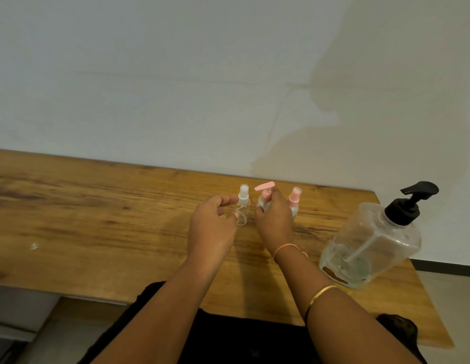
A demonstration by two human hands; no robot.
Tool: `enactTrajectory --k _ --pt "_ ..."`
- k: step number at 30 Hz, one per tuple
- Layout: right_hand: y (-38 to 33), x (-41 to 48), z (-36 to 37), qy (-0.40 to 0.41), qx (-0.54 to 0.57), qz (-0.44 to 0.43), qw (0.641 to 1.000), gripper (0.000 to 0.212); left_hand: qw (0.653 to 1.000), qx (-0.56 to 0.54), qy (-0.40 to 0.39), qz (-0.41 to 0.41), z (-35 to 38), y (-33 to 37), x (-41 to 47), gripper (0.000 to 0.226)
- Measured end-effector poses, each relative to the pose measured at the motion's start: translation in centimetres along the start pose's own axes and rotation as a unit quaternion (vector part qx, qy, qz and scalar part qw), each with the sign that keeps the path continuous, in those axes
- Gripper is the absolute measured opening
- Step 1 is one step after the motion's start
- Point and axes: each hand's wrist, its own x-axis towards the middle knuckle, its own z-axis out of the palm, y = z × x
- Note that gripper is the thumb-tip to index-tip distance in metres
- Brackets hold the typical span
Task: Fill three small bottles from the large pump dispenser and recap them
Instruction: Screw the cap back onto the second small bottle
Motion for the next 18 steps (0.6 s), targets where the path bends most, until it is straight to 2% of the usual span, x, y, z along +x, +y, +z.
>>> enactTrajectory --k 5,11,18 --pt "-0.19 0.07 -0.42 -0.019 0.026 0.004 0.999 0.042 1.000 -0.006 -0.006 -0.005 0.23 -0.11 -0.05 0.028" --pt "-0.04 0.33 -0.42 -0.030 0.048 0.016 0.998 0.030 1.000 -0.010 -0.013 0.001 0.39 -0.31 -0.04 0.029" --pt "-0.18 -0.30 -0.55 -0.025 0.050 0.016 0.998 0.048 1.000 -0.003 -0.018 -0.001 0.83 -0.58 0.23 0.028"
